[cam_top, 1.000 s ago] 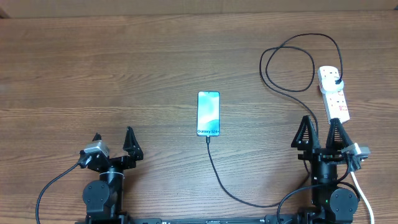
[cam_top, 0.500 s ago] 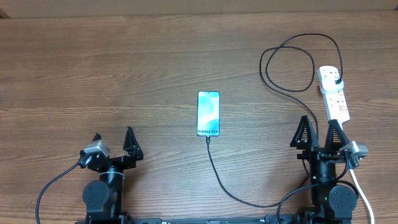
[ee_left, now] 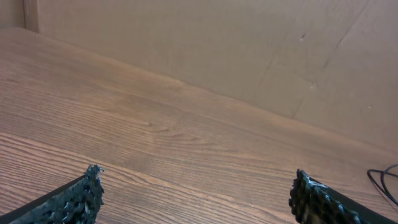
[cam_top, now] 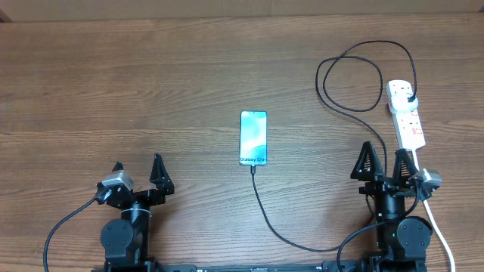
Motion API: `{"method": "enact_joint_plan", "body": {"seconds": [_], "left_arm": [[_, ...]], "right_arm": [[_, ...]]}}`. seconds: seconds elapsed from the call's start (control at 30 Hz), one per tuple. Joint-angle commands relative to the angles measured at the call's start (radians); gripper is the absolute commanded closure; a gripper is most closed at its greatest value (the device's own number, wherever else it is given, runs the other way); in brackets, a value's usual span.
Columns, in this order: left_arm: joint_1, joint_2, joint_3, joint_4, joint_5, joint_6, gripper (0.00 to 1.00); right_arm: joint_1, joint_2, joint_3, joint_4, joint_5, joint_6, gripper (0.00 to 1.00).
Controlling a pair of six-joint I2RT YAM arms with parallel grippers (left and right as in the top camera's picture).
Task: Plug charger to phone and switch on socket
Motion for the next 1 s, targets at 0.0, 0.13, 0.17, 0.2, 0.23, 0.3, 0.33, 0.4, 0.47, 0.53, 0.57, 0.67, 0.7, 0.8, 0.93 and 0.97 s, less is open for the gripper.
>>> {"method": "enact_joint_plan", "body": {"seconds": [0.0,0.13,0.17,0.2,0.23,0.3,0.33,0.4,0.47,0.53,0.57,0.67,0.7,0.8,0.93,0.97], "left_arm": [[0.002,-0.002,-0.003,0.002,0.001,0.023,0.0],[0.002,-0.002,-0.003,0.002,0.001,0.023,0.0],[0.002,-0.002,-0.003,0.002,0.001,0.023,0.0],[0.002,-0.002,-0.003,0.002,0.001,0.023,0.0],[0.002,-0.002,-0.003,0.002,0.001,0.023,0.0],[0.002,-0.002,-0.003,0.002,0.001,0.023,0.0],[0.002,-0.002,-0.003,0.002,0.001,0.023,0.0],[0.002,-0.002,-0.003,0.002,0.002,0.023,0.0],[0.002,-0.002,-0.003,0.002,0.001,0.023,0.0],[0.002,-0.002,-0.003,0.002,0.001,0.023,0.0],[0.002,-0.002,-0.003,0.002,0.001,0.023,0.01],[0.002,-0.002,-0.003,0.002,0.001,0.023,0.0],[0.002,-0.002,-0.003,0.002,0.001,0.023,0.0],[0.002,-0.002,-0.003,0.002,0.001,0.023,0.0],[0.002,-0.002,-0.003,0.002,0.002,0.023,0.0],[0.002,-0.002,-0.003,0.002,0.001,0.023,0.0]], "right_arm": [[-0.003,-0.006,-0.012,-0.041,0.025,-0.001,0.0],[-0.003,-0.006,-0.012,-0.085,0.028,-0.002,0.0],[-0.003,-0.006,-0.012,-0.085,0.027,-0.002,0.0],[-0.003,-0.006,-0.012,-0.085,0.028,-0.002,0.0],[-0.003,-0.006,-0.012,-0.085,0.027,-0.002,0.0],[-0.003,-0.006,-0.012,-0.086,0.026,-0.005,0.0],[-0.003,-0.006,-0.012,-0.087,0.024,-0.014,0.0],[-0.003,-0.006,-0.012,-0.087,0.013,-0.078,0.0],[-0.003,-0.006,-0.012,-0.088,0.011,-0.103,0.0],[-0.003,-0.006,-0.012,-0.09,0.0,-0.113,0.0],[-0.003,-0.006,-0.012,-0.091,-0.012,-0.113,0.0],[-0.003,-0.006,-0.012,-0.091,-0.018,-0.113,0.0],[-0.003,-0.006,-0.012,-0.09,-0.018,-0.113,0.0],[-0.003,-0.006,-0.012,-0.09,-0.018,-0.113,0.0],[-0.003,-0.006,-0.012,-0.09,-0.017,-0.113,0.0],[-0.003,-0.006,-0.012,-0.09,-0.017,-0.113,0.0]]}}
